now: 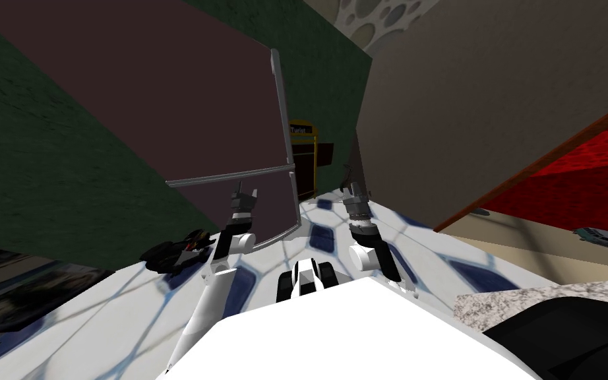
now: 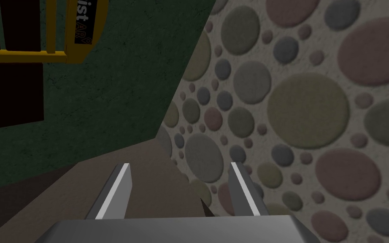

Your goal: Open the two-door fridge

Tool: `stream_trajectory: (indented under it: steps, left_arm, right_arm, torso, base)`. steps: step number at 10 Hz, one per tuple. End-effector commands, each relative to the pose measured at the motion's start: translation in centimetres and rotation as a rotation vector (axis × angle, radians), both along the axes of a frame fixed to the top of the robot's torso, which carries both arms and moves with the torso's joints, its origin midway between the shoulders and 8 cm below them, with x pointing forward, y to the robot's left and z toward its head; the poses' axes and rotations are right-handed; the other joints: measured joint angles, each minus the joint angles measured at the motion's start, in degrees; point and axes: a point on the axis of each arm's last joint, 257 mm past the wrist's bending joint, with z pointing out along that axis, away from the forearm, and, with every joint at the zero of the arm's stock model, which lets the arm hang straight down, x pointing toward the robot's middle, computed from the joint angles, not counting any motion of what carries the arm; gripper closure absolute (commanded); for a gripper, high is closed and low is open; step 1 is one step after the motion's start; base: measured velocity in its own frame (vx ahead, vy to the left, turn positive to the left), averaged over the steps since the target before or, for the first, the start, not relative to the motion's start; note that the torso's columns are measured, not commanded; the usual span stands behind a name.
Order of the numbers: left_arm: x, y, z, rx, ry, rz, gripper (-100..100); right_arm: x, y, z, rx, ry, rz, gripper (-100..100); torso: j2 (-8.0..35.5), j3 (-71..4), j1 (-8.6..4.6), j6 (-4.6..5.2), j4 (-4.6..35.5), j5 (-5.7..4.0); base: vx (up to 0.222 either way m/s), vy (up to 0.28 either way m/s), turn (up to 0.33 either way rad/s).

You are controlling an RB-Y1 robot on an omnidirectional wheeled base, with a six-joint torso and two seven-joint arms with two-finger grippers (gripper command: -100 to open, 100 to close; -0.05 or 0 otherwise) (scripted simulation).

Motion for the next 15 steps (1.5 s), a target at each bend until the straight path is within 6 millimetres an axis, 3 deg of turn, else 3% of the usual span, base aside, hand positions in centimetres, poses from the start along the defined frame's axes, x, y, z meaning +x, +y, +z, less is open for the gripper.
stream_trajectory:
  steps: [1,2,3,5,6,7,8,12,15]
  left_arm:
    - [2.7,0.5,-0.2,-0.023,0.051,-0.021,-100]
    - [3.1,0.1,0.8,-0.023,0.033,-0.029,-100]
    - [4.7,0.9,0.1,-0.040,0.079,-0.033,-100]
    - [5.1,0.4,1.5,-0.040,0.055,-0.044,-100]
    - [6.8,1.3,0.8,-0.060,0.103,-0.045,-100]
    - [7.1,0.8,2.0,-0.059,0.082,-0.054,-100]
    - [8.7,1.7,1.5,-0.081,0.127,-0.055,-100]
    - [10.8,1.8,3.3,-0.104,0.136,-0.070,-100]
    - [13.6,3.1,4.0,-0.156,0.197,-0.075,-100]
  right_arm:
    - [0.0,0.0,0.0,0.000,0.000,0.000,0]
    - [0.0,0.0,0.0,0.000,0.000,0.000,0]
    - [0.0,0.0,0.0,0.000,0.000,0.000,0]
    - [0.0,0.0,0.0,0.000,0.000,0.000,0]
    - [0.0,0.0,0.0,0.000,0.000,0.000,0]
    - [0.0,0.0,0.0,0.000,0.000,0.000,0]
    - [0.0,0.0,0.0,0.000,0.000,0.000,0]
    - [0.0,0.0,0.0,0.000,0.000,0.000,0]
    - [0.0,0.0,0.0,0.000,0.000,0.000,0]
  torso:
    - [0.05,0.02,0.03,-0.01,0.01,0.00]
    - [0.05,0.03,0.00,0.00,0.01,0.00]
    - [0.06,0.03,0.00,0.00,0.02,-0.01]
    - [0.03,0.01,0.03,0.00,0.01,0.00]
    - [0.07,0.04,0.14,-0.01,0.02,0.03]
    - [0.02,0.01,0.06,0.00,0.01,0.02]
    - [0.03,0.01,0.00,0.00,0.01,-0.01]
    - [0.01,0.00,0.04,0.00,0.00,0.01]
    - [0.05,0.03,0.01,-0.01,0.01,-0.01]
  base:
    - [0.015,-0.063,-0.009]
    - [0.018,-0.058,-0.002]
    - [0.025,-0.073,-0.009]
    - [0.016,-0.044,0.000]
    - [0.020,-0.041,-0.010]
    - [0.019,-0.045,-0.001]
    - [0.015,-0.069,-0.008]
    - [0.025,-0.052,-0.002]
    - [0.025,-0.057,-0.004]
